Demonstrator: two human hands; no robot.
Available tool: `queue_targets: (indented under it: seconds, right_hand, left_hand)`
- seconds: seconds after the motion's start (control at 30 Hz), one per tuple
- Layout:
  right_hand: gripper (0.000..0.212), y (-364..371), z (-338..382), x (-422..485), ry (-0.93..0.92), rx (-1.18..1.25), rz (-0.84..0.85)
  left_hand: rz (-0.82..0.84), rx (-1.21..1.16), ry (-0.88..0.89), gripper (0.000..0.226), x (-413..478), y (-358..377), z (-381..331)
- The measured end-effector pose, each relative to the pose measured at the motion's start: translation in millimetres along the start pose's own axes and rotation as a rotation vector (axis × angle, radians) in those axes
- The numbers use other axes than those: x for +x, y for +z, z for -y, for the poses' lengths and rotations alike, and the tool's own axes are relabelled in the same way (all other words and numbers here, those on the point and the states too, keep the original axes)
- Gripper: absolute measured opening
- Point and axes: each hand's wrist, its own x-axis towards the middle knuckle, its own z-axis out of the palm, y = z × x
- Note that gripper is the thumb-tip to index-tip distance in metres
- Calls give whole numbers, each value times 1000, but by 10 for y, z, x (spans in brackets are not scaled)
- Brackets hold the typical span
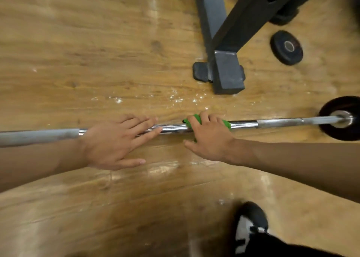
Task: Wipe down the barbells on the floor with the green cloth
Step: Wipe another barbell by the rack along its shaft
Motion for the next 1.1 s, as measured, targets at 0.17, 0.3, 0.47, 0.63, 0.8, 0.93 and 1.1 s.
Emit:
queue_targets:
  seconds: [0.17, 0.3, 0.47, 0.63, 0.8, 0.93, 1.1]
  right_hand:
    - [60, 344, -24, 60, -14, 122, -293]
    - [76, 630, -109, 57, -118, 109, -497]
    - [75, 661, -164, 76, -161, 119, -547]
    - [67, 719, -266, 137, -201, 160, -602]
    - [60, 770, -298, 85, -31, 344, -654]
    - [62, 573, 418, 160, -86, 373, -689]
    - [62, 297, 1031, 278, -292, 404, -660]
  left_hand:
    - [-65, 31, -12, 95, 17, 40, -39]
    - [-59, 49, -39, 101, 44, 26, -29]
    - [0, 11, -133, 86, 3, -23, -4]
    - [-97, 64, -562, 76, -217, -46, 68]
    - [-134, 60, -859, 77, -486, 46, 71]
    - [-147, 143, -827, 73, -431, 69, 26]
    - [-128, 150, -791, 74, -472, 76, 28]
